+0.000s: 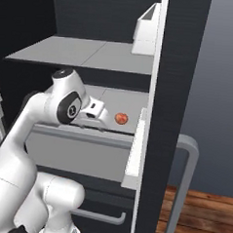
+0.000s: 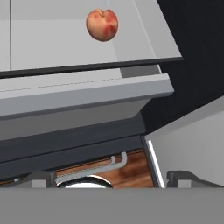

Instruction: Open the fridge, remove the peach, lime, and chicken drumstick, and place them on any counter.

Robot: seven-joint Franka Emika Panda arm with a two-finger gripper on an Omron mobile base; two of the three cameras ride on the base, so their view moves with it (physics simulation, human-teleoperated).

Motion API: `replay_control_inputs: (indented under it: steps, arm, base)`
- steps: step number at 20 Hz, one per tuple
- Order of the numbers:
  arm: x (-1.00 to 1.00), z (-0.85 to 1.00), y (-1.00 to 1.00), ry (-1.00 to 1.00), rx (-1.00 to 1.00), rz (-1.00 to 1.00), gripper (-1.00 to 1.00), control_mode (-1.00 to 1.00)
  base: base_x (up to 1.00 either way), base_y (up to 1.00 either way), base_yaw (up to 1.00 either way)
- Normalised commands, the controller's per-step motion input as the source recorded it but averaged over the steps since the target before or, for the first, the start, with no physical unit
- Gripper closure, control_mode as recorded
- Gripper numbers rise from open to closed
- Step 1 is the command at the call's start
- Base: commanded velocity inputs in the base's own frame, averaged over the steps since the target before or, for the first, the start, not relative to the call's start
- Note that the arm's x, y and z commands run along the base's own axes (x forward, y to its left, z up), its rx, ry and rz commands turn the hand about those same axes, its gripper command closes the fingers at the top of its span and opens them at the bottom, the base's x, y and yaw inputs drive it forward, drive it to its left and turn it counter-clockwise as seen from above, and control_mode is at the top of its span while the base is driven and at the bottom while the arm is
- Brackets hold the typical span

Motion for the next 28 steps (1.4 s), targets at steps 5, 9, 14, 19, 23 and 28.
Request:
replay_control_inputs:
  steps: [5, 9, 14, 19, 23, 28]
  arm:
    - [0.32, -0.26, -0.12, -0.13, 0.02, 0.0, -1.0, -1.0]
    - [0.3, 0.0, -0.13, 0.0, 0.06, 0.0, -1.0, -1.0]
    - [0.34, -0.01, -0.12, 0.0, 0.02, 0.0, -1.0, -1.0]
    - [0.37, 0.0, -0.16, 0.01, 0.0, 0.0, -1.0, -1.0]
    - [0.46, -0.07, -0.1, 0.0, 0.0, 0.0, -1.0, -1.0]
    - [0.49, -0.22, 0.0, 0.0, 0.0, 0.0, -1.0, -1.0]
  base:
    - [0.0, 0.0, 0.0]
    - [0.0, 0.0, 0.0]
    - [0.0, 0.0, 0.0]
    - [0.0, 0.0, 0.0]
    - [0.0, 0.0, 0.0]
    - [0.0, 0.0, 0.0]
